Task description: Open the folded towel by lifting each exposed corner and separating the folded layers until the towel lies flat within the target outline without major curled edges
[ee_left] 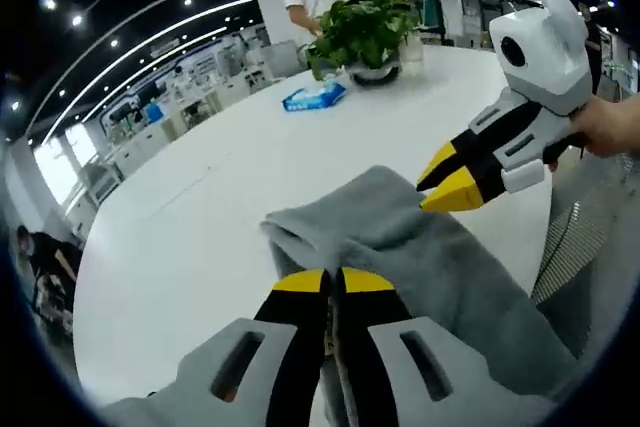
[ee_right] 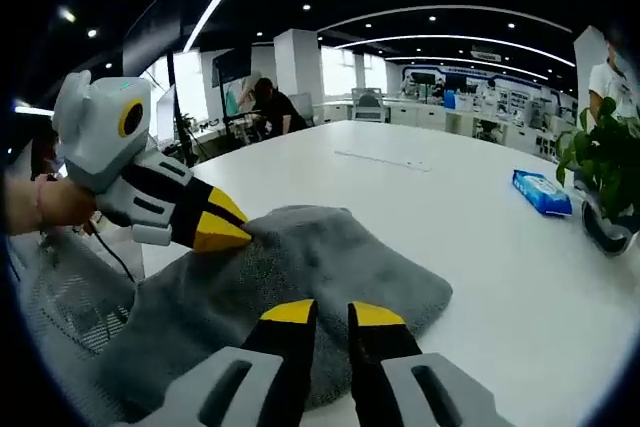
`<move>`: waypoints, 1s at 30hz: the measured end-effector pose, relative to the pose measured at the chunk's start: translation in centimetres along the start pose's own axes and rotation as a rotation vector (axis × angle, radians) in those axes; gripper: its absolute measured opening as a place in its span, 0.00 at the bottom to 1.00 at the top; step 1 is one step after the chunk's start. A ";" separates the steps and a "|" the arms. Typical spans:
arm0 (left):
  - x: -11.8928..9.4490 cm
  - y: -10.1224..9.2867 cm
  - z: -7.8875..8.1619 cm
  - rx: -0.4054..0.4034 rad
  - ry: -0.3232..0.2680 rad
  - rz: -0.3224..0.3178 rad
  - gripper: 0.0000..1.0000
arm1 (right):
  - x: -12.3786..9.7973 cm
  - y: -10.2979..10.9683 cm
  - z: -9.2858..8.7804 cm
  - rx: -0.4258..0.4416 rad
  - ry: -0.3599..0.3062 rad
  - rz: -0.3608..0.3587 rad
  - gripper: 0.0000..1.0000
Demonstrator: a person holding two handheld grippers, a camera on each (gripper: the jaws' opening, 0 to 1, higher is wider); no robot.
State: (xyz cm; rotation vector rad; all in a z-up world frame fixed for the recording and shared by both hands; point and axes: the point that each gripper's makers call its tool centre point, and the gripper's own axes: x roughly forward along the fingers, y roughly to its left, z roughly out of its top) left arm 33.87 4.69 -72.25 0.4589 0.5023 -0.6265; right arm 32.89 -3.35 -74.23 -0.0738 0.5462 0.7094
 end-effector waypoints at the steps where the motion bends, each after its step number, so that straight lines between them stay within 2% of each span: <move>1: 0.1 -0.4 0.3 0.038 0.001 -0.003 0.03 | -0.2 0.0 0.1 0.040 -0.007 0.004 0.10; 3: 0.5 -1.1 0.8 0.106 0.002 -0.006 0.03 | -0.4 -0.3 0.2 0.073 -0.013 0.000 0.10; 5: 0.8 -1.9 0.9 0.133 0.009 -0.014 0.03 | -0.6 -0.6 0.1 0.092 -0.012 -0.006 0.11; 6: 1.2 -2.4 1.1 0.198 0.012 -0.012 0.03 | -0.7 -0.8 -0.1 0.107 -0.004 -0.009 0.12; 8: 1.4 -3.1 1.2 0.233 0.017 -0.021 0.03 | -0.7 -1.1 -0.7 0.119 0.015 -0.016 0.12; 12: 1.8 -4.2 1.6 0.272 0.010 -0.031 0.03 | -0.4 -1.1 -2.4 0.167 0.086 -0.010 0.14; 18: 2.2 -4.7 1.5 0.330 0.014 -0.031 0.03 | -0.2 -0.5 -2.3 0.206 0.078 0.018 0.17; 22: 2.3 -5.0 1.4 0.372 0.014 -0.026 0.03 | 0.0 0.1 -1.5 0.304 0.035 0.062 0.19; 24: 2.3 -5.1 1.4 0.403 0.019 -0.023 0.03 | 0.0 0.4 -1.0 0.392 0.004 0.087 0.19; 28: 2.4 -5.8 1.4 0.527 0.023 -0.017 0.03 | -0.1 0.7 -0.3 0.561 -0.038 0.137 0.23; 30: 2.5 -6.3 1.0 0.601 0.033 -0.018 0.03 | 0.0 0.9 -0.3 0.609 -0.038 0.149 0.24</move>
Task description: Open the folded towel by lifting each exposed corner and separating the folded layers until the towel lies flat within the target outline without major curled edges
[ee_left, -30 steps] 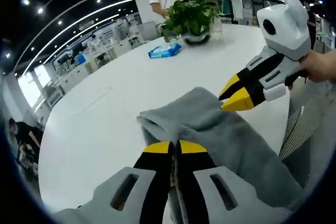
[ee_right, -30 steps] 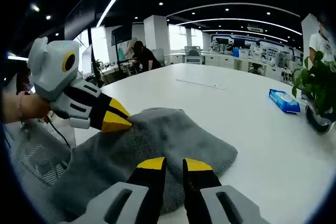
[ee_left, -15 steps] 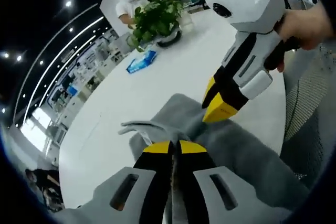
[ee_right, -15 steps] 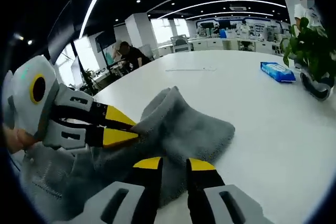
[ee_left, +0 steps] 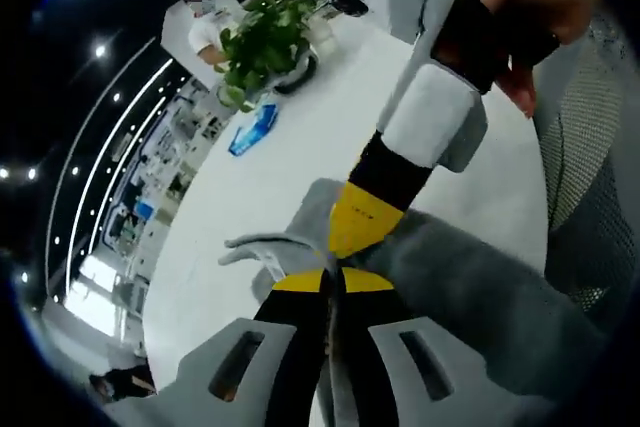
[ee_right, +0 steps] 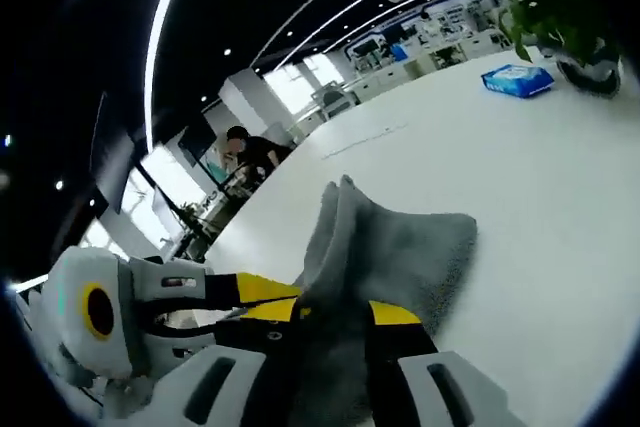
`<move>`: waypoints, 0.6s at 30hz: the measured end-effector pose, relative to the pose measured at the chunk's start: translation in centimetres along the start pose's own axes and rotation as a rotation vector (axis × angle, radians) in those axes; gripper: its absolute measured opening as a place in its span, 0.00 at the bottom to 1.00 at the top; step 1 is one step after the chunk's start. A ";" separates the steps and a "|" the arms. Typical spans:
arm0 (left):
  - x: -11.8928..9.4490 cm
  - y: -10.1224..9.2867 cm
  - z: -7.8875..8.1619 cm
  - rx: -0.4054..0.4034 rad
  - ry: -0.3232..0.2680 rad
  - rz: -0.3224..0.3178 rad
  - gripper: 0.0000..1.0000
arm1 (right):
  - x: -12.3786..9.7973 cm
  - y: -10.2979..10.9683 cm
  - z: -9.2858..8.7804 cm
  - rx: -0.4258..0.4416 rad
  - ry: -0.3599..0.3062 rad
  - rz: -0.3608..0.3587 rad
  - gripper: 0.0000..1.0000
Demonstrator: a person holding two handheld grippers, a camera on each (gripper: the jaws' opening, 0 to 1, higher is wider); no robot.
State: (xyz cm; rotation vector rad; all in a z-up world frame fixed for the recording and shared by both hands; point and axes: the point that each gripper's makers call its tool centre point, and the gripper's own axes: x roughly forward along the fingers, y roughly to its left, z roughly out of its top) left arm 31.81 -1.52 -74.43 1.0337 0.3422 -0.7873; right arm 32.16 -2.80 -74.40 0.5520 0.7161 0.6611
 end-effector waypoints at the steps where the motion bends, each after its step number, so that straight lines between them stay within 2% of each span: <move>1: 0.0 -0.2 0.1 0.034 0.000 0.001 0.03 | 0.1 -0.1 0.0 0.010 -0.003 0.001 0.24; 3: 0.1 -0.9 0.2 0.131 0.006 -0.002 0.03 | 0.2 0.0 0.1 0.051 -0.003 0.005 0.23; 7: 0.2 -1.9 0.7 0.275 0.000 -0.008 0.03 | 0.8 -0.1 0.0 0.093 0.005 0.002 0.22; 9: 0.1 -2.3 0.7 0.291 0.000 -0.007 0.03 | 1.0 -0.4 -0.4 0.116 0.020 -0.017 0.17; 11: 0.1 -2.4 0.7 0.320 0.001 -0.007 0.03 | 1.0 -0.9 -0.6 0.119 0.029 -0.032 0.06; 16: 0.1 -2.6 0.7 0.383 -0.028 -0.012 0.04 | 1.1 -1.4 -0.9 0.105 0.051 -0.048 0.03; 18: 0.1 -2.5 0.6 0.360 -0.041 -0.019 0.04 | 1.2 -1.5 -1.0 0.104 0.053 -0.047 0.02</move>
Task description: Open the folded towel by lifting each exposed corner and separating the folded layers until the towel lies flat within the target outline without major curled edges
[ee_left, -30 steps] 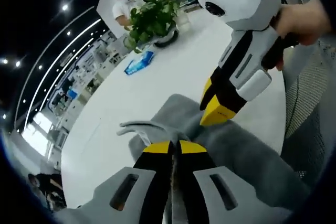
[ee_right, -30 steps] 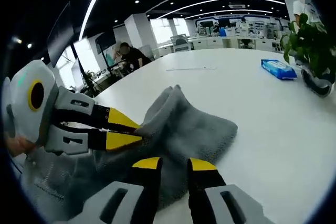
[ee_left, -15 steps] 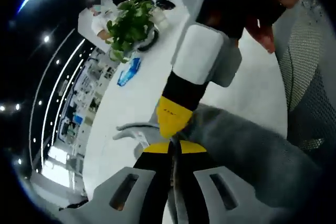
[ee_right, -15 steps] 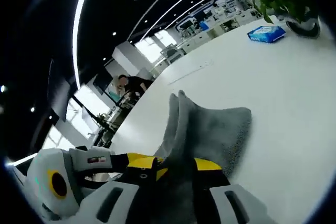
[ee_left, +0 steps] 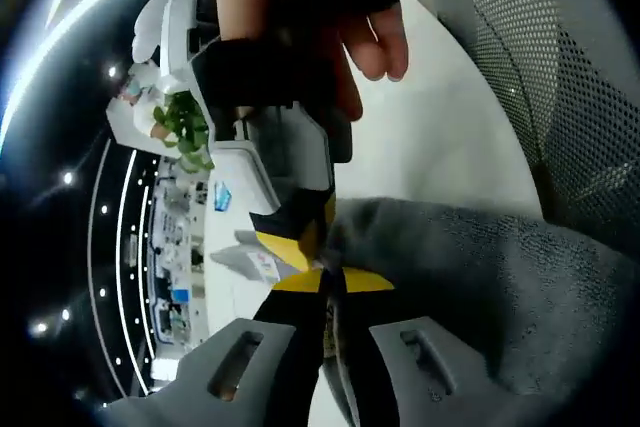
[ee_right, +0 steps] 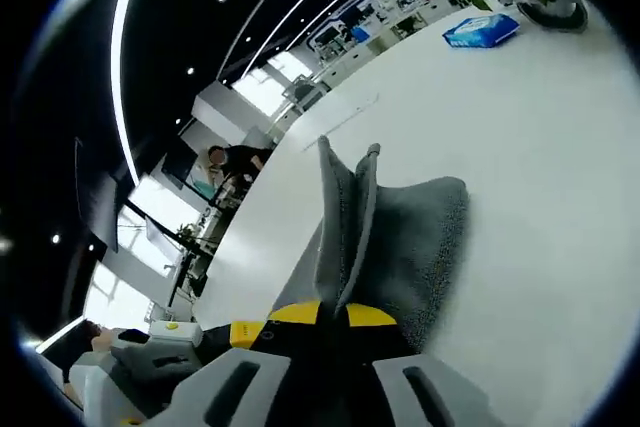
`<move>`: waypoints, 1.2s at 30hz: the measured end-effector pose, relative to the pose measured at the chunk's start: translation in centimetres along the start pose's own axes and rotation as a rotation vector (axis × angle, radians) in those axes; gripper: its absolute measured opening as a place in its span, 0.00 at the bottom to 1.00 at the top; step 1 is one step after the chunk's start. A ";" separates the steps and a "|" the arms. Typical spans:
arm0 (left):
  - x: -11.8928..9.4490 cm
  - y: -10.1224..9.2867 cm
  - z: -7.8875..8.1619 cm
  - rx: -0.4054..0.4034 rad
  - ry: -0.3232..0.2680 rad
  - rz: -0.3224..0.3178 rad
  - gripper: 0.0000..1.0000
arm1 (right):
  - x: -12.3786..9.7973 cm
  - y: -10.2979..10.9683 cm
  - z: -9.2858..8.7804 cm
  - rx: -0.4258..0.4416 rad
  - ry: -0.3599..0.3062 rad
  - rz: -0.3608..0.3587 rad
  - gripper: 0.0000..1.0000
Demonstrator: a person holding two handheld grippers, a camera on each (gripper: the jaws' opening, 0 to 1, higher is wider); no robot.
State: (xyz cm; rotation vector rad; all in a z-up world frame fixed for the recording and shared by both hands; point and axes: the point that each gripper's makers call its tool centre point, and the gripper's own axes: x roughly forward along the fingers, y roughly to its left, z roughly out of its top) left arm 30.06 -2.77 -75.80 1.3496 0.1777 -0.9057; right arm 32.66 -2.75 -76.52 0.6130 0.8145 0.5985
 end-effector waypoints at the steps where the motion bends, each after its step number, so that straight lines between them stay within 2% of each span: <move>1: 0.0 0.1 0.0 -0.010 -0.004 -0.001 0.04 | 0.0 0.0 0.0 -0.001 0.001 -0.001 0.02; 4: -0.2 0.2 0.0 -0.096 -0.036 -0.010 0.05 | -0.1 0.1 0.0 0.006 0.000 0.005 0.02; 6: -0.5 0.4 0.2 -0.284 -0.098 -0.050 0.05 | -0.1 0.1 0.1 0.000 -0.003 0.003 0.02; 7: -0.9 0.8 0.3 -0.412 -0.130 -0.072 0.05 | -0.1 0.2 0.1 0.002 -0.004 0.004 0.02; 8: -1.2 1.2 0.2 -0.485 -0.152 -0.080 0.05 | -0.1 0.2 0.1 0.002 -0.006 0.005 0.02; 9: -1.7 1.6 -0.3 -0.564 -0.168 -0.098 0.05 | -0.2 0.1 0.3 -0.002 -0.011 0.002 0.02; 11: -2.3 2.3 -1.0 -0.637 -0.185 -0.103 0.06 | -0.3 0.0 0.4 -0.001 -0.015 0.002 0.02; 12: -2.7 2.8 -1.7 -0.710 -0.204 -0.109 0.06 | -0.3 0.1 0.5 0.003 -0.018 0.003 0.02; 15: -3.3 4.4 -3.7 -0.848 -0.213 -0.058 0.04 | -0.4 0.1 0.5 0.002 -0.018 0.002 0.01; 16: -3.5 4.8 -4.6 -0.924 -0.226 -0.062 0.04 | -0.4 0.0 0.5 0.001 -0.018 0.001 0.01; 17: -3.6 5.2 -5.6 -0.983 -0.212 -0.046 0.04 | -0.4 0.0 0.5 0.000 -0.017 -0.001 0.01; 18: -3.5 5.6 -6.9 -1.011 -0.196 -0.021 0.03 | -0.5 0.0 0.4 -0.001 -0.015 -0.004 0.01; 19: -3.5 5.7 -7.4 -1.017 -0.184 -0.013 0.03 | -0.5 0.0 0.4 -0.002 -0.015 -0.004 0.01; 20: -3.0 5.4 -9.4 -1.058 -0.120 -0.010 0.02 | -0.6 -0.1 0.4 -0.008 -0.013 -0.008 0.01; 21: -2.7 5.1 -10.2 -1.084 -0.091 -0.024 0.00 | -0.6 -0.2 0.4 -0.010 -0.011 -0.011 0.01; 22: -2.2 4.6 -10.7 -1.117 -0.058 -0.053 0.00 | -0.6 -0.3 0.4 -0.011 -0.010 -0.014 0.01; 24: -1.3 4.1 -11.1 -1.156 -0.055 -0.085 0.00 | -0.7 -0.4 0.4 -0.015 -0.008 -0.020 0.01; 25: -0.3 3.1 -11.3 -1.184 -0.028 -0.134 0.00 | -0.7 -0.5 0.5 -0.016 -0.007 -0.022 0.01; 28: 1.4 2.1 -11.0 -1.182 -0.021 -0.177 0.00 | -0.8 -0.6 0.4 -0.021 -0.005 -0.027 0.01; 29: 1.9 1.6 -10.9 -1.162 -0.001 -0.190 0.00 | -0.8 -0.7 0.5 -0.023 -0.003 -0.030 0.01; 33: 3.2 -0.3 -11.6 -1.006 0.087 -0.207 0.00 | -0.8 -0.8 0.4 -0.032 0.003 -0.036 0.01; 35: 3.3 0.8 -10.9 -0.981 0.022 -0.166 0.00 | -0.9 -0.9 0.5 -0.035 0.005 -0.040 0.01; 36: 3.1 0.4 -11.1 -1.007 0.058 -0.176 0.00 | -1.0 -1.0 0.6 -0.038 0.003 -0.045 0.01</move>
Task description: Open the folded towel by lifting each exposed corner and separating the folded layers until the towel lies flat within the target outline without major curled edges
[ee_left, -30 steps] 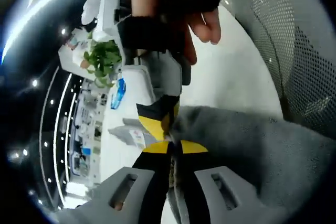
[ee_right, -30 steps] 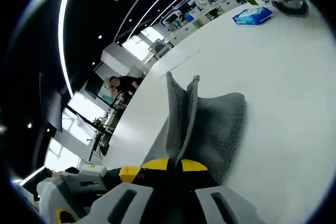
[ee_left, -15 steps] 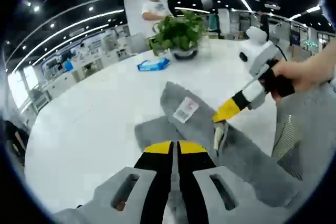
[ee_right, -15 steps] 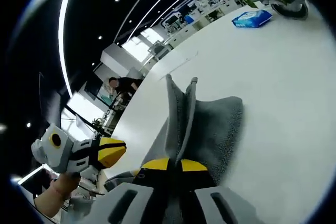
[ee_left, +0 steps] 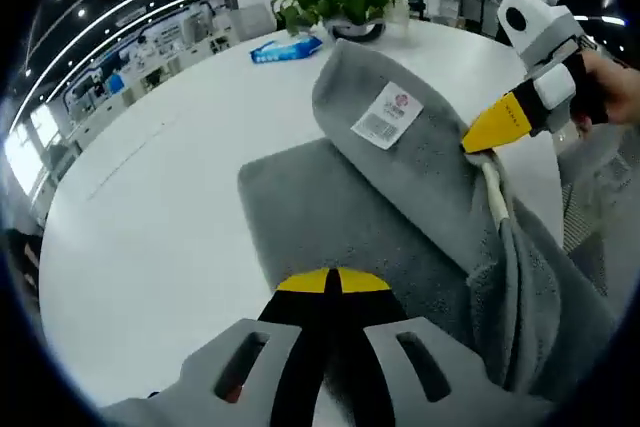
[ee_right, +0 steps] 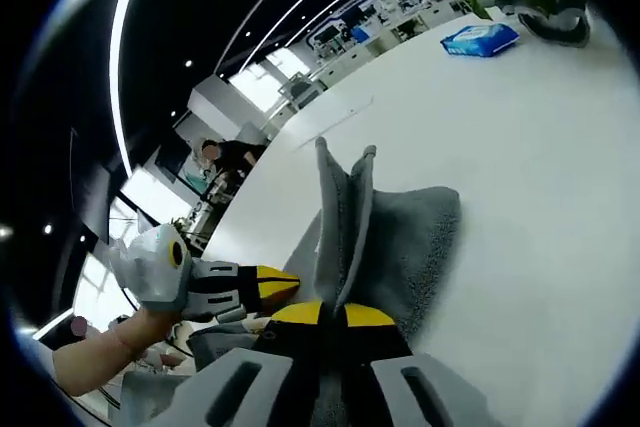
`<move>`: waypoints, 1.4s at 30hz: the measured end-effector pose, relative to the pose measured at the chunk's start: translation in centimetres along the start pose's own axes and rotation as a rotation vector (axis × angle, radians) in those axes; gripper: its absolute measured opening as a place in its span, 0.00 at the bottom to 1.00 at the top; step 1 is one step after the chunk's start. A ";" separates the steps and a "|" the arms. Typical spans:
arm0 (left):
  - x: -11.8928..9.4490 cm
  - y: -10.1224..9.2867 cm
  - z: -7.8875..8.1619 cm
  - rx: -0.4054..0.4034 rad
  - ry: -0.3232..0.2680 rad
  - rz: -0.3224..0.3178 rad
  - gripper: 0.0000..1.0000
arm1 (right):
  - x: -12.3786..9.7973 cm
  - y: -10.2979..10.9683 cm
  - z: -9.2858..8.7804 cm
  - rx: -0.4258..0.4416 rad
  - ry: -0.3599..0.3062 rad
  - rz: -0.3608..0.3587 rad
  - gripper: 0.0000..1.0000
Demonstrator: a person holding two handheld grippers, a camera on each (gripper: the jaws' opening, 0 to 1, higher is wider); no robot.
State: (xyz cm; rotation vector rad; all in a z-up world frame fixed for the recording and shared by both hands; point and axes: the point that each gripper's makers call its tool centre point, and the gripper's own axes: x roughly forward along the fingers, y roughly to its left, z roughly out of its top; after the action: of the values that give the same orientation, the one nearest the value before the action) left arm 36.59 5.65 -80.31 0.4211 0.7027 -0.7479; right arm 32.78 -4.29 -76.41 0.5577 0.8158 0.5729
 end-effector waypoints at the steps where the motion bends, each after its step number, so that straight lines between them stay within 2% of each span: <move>1: 0.0 0.0 0.0 0.000 0.000 0.007 0.00 | -0.1 -0.1 0.2 -0.007 -0.003 -0.007 0.01; 3: -0.1 0.5 0.0 0.036 -0.010 0.028 0.00 | -0.3 -0.3 0.3 -0.012 -0.002 -0.012 0.01; 7: -0.2 1.4 -0.3 -0.007 -0.016 0.045 0.00 | -0.4 -0.9 0.6 -0.029 0.003 -0.030 0.01; 12: -0.5 3.2 -0.9 -0.053 0.004 0.084 0.00 | -0.7 -1.8 1.2 -0.067 0.021 -0.057 0.01; 21: -1.0 4.3 -1.7 -0.071 0.008 0.097 0.00 | -1.4 -4.3 2.5 -0.134 0.034 -0.119 0.01; 38: -3.0 6.4 -3.9 -0.103 0.016 0.140 0.00 | -2.9 -8.6 2.8 -0.237 0.078 -0.238 0.01; 42: -3.2 6.6 -4.1 -0.103 0.016 0.140 0.00 | -3.2 -9.0 3.1 -0.238 0.071 -0.240 0.01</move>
State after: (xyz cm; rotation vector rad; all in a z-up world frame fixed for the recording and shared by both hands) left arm 38.04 13.93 -80.21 0.3784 0.7159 -0.5748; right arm 35.80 -13.56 -78.94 0.2187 0.8534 0.4621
